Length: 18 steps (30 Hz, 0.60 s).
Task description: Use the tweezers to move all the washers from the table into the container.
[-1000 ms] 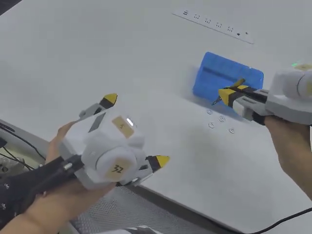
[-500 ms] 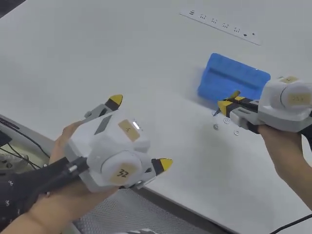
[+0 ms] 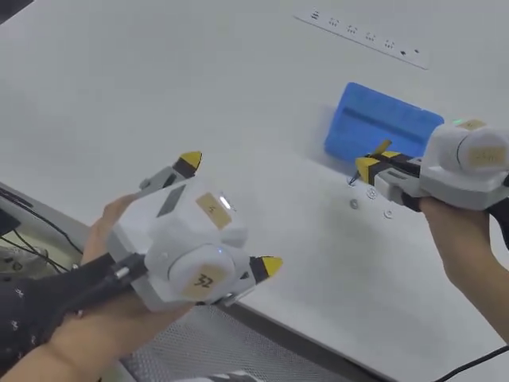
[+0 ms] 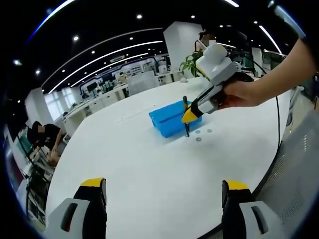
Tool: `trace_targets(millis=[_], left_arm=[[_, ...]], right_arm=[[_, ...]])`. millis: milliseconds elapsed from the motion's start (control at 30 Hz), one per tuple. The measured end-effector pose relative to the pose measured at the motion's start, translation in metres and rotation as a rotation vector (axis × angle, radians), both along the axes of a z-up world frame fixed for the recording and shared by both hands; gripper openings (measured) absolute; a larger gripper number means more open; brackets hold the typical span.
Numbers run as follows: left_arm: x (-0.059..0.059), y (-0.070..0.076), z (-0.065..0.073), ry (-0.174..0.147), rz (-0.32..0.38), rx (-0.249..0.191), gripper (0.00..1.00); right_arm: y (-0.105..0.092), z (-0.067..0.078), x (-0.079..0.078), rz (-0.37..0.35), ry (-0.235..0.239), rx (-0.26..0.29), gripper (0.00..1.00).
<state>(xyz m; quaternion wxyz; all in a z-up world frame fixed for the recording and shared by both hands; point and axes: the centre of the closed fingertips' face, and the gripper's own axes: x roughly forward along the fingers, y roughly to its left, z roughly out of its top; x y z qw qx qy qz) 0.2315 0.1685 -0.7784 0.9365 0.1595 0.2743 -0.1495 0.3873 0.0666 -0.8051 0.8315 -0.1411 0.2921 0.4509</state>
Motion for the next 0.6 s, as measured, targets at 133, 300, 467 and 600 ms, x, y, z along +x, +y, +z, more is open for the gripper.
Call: trace_targets(millis=[133, 300, 467, 600], left_arm=[[-0.0003, 0.0000, -0.0005, 0.002, -0.003, 0.006, 0.98], [-0.0001, 0.0007, -0.0010, 0.004, 0.001, 0.006, 0.98], [-0.0002, 0.0007, -0.0020, 0.007, -0.002, 0.012, 0.98], [-0.0003, 0.0006, -0.0023, 0.008, -0.003, 0.015, 0.98]], right_arm=[[-0.0009, -0.0033, 0.0021, 0.004, -0.014, -0.016, 0.05], [-0.0020, -0.0027, 0.0042, 0.005, -0.021, -0.018, 0.05], [-0.0045, -0.0052, 0.0022, -0.009, -0.008, -0.008, 0.05], [-0.0099, -0.0062, 0.0032, -0.039, 0.008, 0.006, 0.03]])
